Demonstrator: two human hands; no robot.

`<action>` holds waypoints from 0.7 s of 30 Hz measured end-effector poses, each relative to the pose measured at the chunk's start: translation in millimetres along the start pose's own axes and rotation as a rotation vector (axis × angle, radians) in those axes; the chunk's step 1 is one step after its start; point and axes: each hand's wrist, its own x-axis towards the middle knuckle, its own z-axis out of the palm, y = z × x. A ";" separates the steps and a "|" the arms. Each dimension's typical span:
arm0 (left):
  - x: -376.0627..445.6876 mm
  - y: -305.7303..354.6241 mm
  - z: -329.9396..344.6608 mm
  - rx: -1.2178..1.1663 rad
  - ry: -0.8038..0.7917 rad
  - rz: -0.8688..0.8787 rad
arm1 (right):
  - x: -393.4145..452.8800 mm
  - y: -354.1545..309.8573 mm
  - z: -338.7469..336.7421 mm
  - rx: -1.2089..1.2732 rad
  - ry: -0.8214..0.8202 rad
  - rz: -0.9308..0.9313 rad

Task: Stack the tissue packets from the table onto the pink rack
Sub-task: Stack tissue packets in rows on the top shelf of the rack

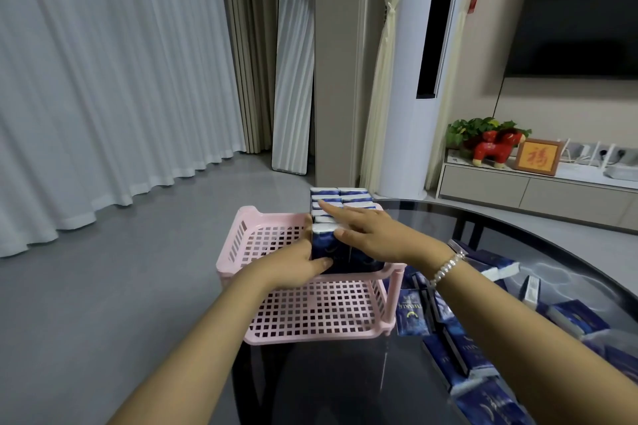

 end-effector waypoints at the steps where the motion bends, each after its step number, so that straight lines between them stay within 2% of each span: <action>1: 0.6 -0.7 1.4 -0.002 0.012 -0.006 | -1.4 0.2 0.5 0.000 0.002 -0.019; 5: 0.2 -5.0 7.2 -0.031 0.045 -0.029 | -3.5 1.3 3.0 -0.113 -0.004 -0.069; 9: -5.9 1.4 2.5 -0.100 -0.017 -0.052 | -2.3 -0.2 3.1 -0.211 -0.035 -0.081; 12: -11.0 7.1 2.8 -0.192 0.055 -0.018 | -2.1 1.0 5.5 -0.203 0.011 -0.076; 17: -9.8 10.5 17.2 -0.184 0.158 -0.002 | -1.4 4.1 15.5 -0.339 0.103 -0.107; 21: -10.3 7.0 20.8 -0.229 0.203 -0.008 | -3.6 7.3 18.0 -0.262 0.169 -0.111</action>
